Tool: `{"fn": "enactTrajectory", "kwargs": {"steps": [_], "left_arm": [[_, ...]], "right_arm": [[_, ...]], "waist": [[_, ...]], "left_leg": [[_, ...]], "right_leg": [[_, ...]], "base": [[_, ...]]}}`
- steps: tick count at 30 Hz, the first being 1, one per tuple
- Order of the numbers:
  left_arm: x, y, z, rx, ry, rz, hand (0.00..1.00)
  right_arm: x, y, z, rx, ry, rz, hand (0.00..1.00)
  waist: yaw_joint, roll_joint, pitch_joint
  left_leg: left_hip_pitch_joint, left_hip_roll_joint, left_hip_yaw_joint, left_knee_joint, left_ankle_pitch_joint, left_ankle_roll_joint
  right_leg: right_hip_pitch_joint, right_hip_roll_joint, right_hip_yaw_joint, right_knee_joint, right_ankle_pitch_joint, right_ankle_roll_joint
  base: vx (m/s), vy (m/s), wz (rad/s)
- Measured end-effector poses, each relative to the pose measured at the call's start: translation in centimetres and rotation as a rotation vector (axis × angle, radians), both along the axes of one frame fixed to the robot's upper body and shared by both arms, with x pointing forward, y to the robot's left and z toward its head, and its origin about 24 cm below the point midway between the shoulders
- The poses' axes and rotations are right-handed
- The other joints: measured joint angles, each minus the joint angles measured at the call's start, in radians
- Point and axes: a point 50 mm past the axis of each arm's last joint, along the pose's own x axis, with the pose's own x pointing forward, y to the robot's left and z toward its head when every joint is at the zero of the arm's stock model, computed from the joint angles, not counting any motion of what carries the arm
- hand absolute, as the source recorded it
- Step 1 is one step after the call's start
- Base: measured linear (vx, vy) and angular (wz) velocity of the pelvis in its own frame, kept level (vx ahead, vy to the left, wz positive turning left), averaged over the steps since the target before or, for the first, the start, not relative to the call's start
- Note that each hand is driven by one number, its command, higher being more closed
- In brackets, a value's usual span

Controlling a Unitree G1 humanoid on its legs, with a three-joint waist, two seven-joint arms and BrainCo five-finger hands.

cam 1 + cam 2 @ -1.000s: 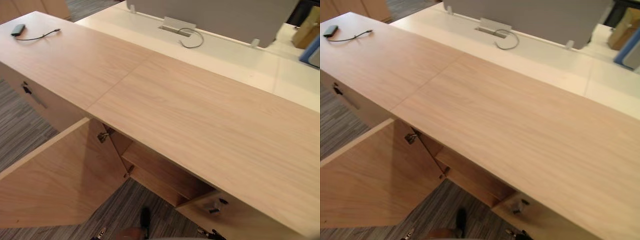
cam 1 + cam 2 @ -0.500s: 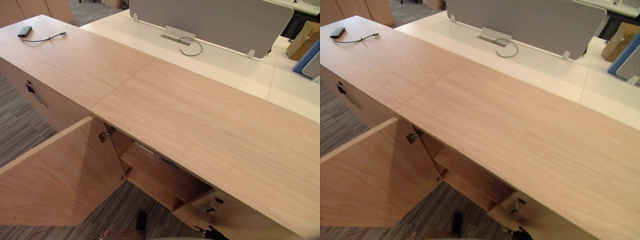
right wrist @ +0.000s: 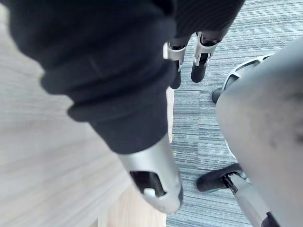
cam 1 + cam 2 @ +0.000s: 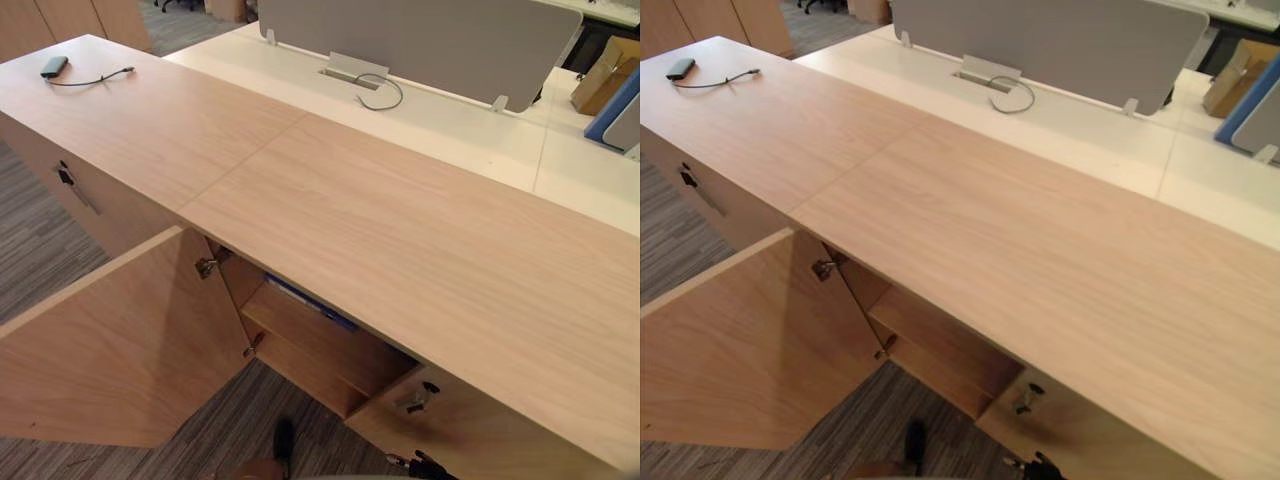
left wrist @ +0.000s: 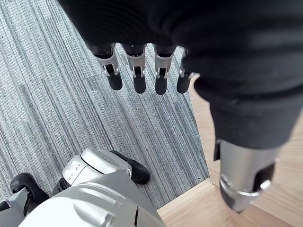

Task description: Walk over to the cabinet, pick up the folder, carry it to the office cabinet, place the folder inside the office cabinet, then close the office cabinet door

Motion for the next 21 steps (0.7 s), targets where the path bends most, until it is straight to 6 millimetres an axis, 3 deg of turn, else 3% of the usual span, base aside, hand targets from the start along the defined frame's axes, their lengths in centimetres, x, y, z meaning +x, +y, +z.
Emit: {"fn": "enactTrajectory", "kwargs": {"steps": [3, 4, 6, 9, 10, 11, 12, 13, 14, 15, 16, 18, 19, 20, 21], "left_arm": [[1.1, 0.5, 0.2, 0.016, -0.03, -0.006, 0.0], [1.6, 0.7, 0.3, 0.02, -0.042, -0.003, 0.0], [1.9, 0.8, 0.4, 0.021, -0.053, 0.016, 0.0], [2.4, 0.4, 0.5, 0.019, -0.083, 0.022, 0.0], [2.8, 0.7, 0.6, 0.026, -0.092, 0.024, 0.0], [3.1, 1.1, 0.7, 0.033, -0.099, 0.038, 0.0], [3.0, 1.1, 0.7, 0.029, -0.097, 0.058, 0.0], [2.1, 0.8, 0.4, 0.02, -0.073, 0.073, 0.0], [1.8, 0.6, 0.3, 0.014, -0.064, 0.075, 0.0], [1.5, -0.1, 0.1, -0.003, -0.058, 0.079, 0.0], [1.9, -0.3, 0.1, -0.005, -0.066, 0.069, 0.0], [2.3, 0.0, 0.3, 0.01, -0.078, 0.045, 0.0], [2.4, 0.1, 0.3, 0.015, -0.074, 0.031, 0.0], [2.1, 0.2, 0.3, 0.016, -0.059, 0.022, 0.0], [2.2, 0.0, 0.2, 0.013, -0.056, 0.014, 0.0]], "right_arm": [[0.5, 0.2, 0.1, 0.005, -0.008, 0.004, 0.0], [1.0, 0.3, 0.1, 0.01, -0.015, 0.005, 0.0], [1.5, 0.2, 0.2, 0.01, -0.026, -0.006, 0.0], [1.5, -0.1, 0.3, 0.011, -0.02, -0.037, 0.0], [1.8, 0.4, 0.3, 0.022, -0.028, -0.034, 0.0], [2.1, 0.6, 0.3, 0.026, -0.041, -0.032, 0.0], [1.9, 0.3, 0.3, 0.019, -0.042, -0.04, 0.0], [0.9, -0.1, 0.2, 0.01, -0.019, -0.053, 0.0], [0.1, -0.5, 0.1, 0.0, -0.007, -0.059, 0.0], [-0.8, -1.7, 0.1, -0.031, 0.004, -0.087, 0.0], [-1.1, -2.6, 0.2, -0.052, 0.014, -0.097, 0.0], [-1.3, -2.4, 0.1, -0.046, 0.026, -0.102, 0.0], [-0.9, -2.5, 0.2, -0.046, 0.015, -0.119, 0.0], [-0.2, -2.1, 0.2, -0.04, -0.003, -0.107, 0.0], [-0.1, -2.0, 0.2, -0.038, -0.007, -0.101, 0.0]], "waist": [[0.002, -0.013, 0.028], [0.006, -0.02, 0.052], [0.009, -0.022, 0.058], [0.017, 0.014, 0.061], [0.01, -0.025, 0.054], [0.011, -0.048, 0.064], [0.012, -0.049, 0.074], [0.004, -0.037, 0.062], [-0.003, -0.021, 0.052], [-0.018, 0.024, 0.028], [-0.017, 0.051, 0.014], [-0.025, 0.043, 0.011], [-0.021, 0.055, 0.014], [-0.019, 0.065, 0.018], [-0.02, 0.064, 0.019]], "left_leg": [[-0.046, -0.012, -0.021, 0.064, -0.015, 0.016], [-0.078, -0.012, -0.024, 0.136, -0.047, 0.016], [-0.138, -0.005, 0.023, 0.24, -0.06, 0.012], [-0.147, 0.023, -0.005, 0.201, -0.053, -0.004], [-0.147, 0.02, 0.045, 0.15, -0.074, -0.009], [-0.182, 0.03, 0.127, 0.247, -0.147, 0.023], [-0.235, 0.092, 0.227, 0.515, -0.278, 0.022], [-0.219, 0.159, 0.252, 0.648, -0.342, -0.008], [-0.206, 0.192, 0.247, 0.672, -0.355, -0.026], [-0.181, 0.257, 0.224, 0.649, -0.358, -0.039], [-0.163, 0.235, 0.187, 0.561, -0.372, -0.053], [-0.144, 0.198, 0.161, 0.463, -0.339, -0.042], [-0.139, 0.196, 0.137, 0.433, -0.317, -0.035], [-0.122, 0.195, 0.114, 0.396, -0.294, -0.044], [-0.112, 0.185, 0.107, 0.376, -0.283, -0.049]], "right_leg": [[-0.006, -0.001, -0.024, 0.012, 0.002, 0.002], [-0.006, -0.001, -0.029, 0.031, 0.002, 0.002], [-0.022, -0.001, -0.034, 0.076, 0.003, 0.001], [-0.059, 0.035, -0.041, 0.117, -0.008, -0.04], [-0.062, 0.012, -0.048, 0.06, -0.006, -0.04], [-0.06, -0.006, -0.061, 0.042, -0.009, -0.024], [-0.057, -0.024, -0.086, 0.051, 0.004, -0.01], [-0.051, -0.03, -0.116, 0.061, 0.006, -0.008], [-0.047, -0.026, -0.126, 0.064, 0.006, -0.008], [-0.051, -0.01, -0.151, 0.08, 0.006, -0.008], [-0.073, -0.014, -0.176, 0.109, 0.008, -0.007], [-0.112, -0.046, -0.218, 0.19, 0.017, -0.004], [-0.158, -0.061, -0.227, 0.248, 0.002, 0.004], [-0.15, -0.024, -0.227, 0.109, -0.006, 0.013], [-0.15, -0.025, -0.228, 0.072, 0.027, -0.011]], "base": [[0.06, -0.004, 0.37], [0.02, -0.003, 0.36], [-0.02, 0.011, 0.37], [-0.06, -0.017, 0.32], [-0.07, -0.064, 0.3], [-0.03, -0.073, 0.12], [0.06, -0.056, 0.02], [0.09, -0.024, 0.07], [0.14, 0.067, 0.32], [0.12, 0.139, 0.59], [0.13, 0.214, 0.76], [0.07, 0.176, 0.86], [-0.02, 0.101, 0.8], [-0.05, 0.072, 0.55], [-0.08, 0.027, 0.44]]}}
